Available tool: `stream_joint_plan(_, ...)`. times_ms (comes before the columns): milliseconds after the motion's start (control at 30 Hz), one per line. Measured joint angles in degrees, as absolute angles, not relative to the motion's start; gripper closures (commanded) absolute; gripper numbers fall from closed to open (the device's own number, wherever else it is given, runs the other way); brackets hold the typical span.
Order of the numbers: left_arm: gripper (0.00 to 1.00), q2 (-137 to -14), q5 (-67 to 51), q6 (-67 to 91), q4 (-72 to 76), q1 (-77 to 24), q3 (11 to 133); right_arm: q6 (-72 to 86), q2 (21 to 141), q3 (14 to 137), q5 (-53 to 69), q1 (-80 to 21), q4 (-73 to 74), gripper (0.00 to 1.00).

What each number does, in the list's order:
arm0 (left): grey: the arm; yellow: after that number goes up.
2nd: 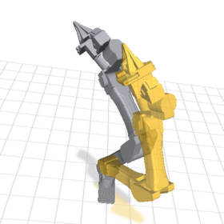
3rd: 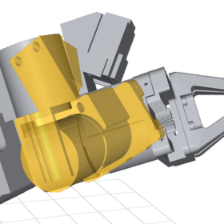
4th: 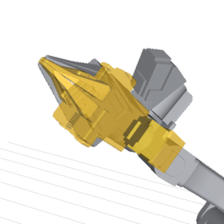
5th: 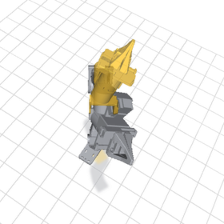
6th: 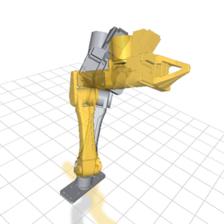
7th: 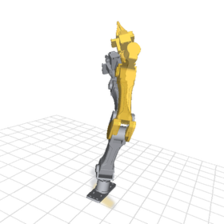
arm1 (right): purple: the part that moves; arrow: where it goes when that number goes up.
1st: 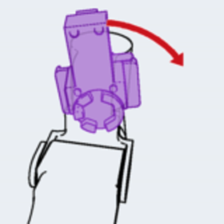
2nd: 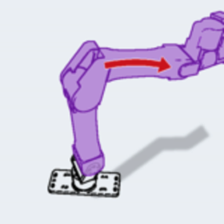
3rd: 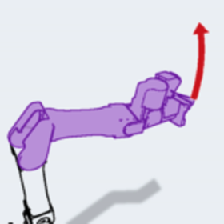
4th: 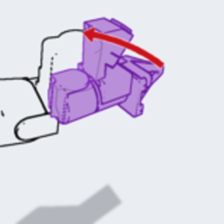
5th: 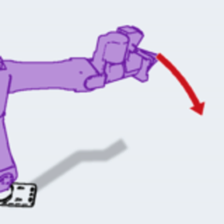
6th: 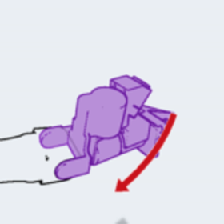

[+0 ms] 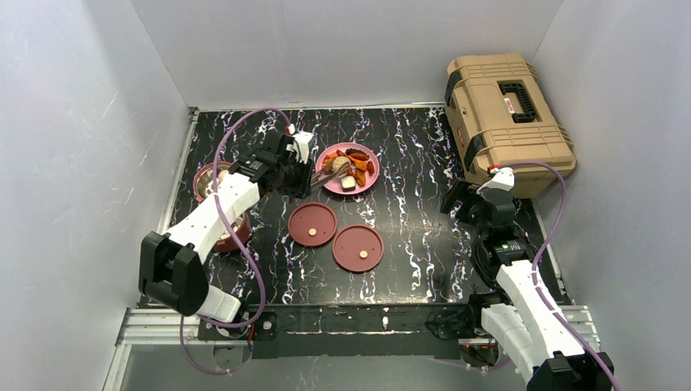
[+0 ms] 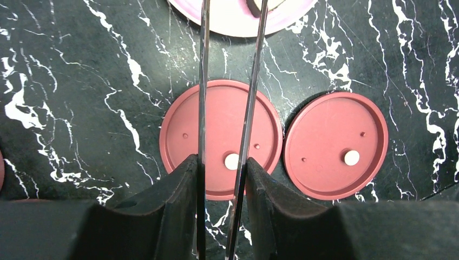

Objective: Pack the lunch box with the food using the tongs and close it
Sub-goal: Pick up the fake food from the plate.

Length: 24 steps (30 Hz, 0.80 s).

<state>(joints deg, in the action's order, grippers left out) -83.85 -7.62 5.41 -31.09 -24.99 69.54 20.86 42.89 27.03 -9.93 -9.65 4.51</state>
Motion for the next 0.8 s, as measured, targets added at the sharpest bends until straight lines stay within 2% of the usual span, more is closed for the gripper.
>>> stream_joint_plan(800, 0.77, -69.58, -8.51, 10.44, -29.74, -23.22, 64.97, 20.99, 42.87, 28.08, -10.35, -9.65, 6.26, 0.0)
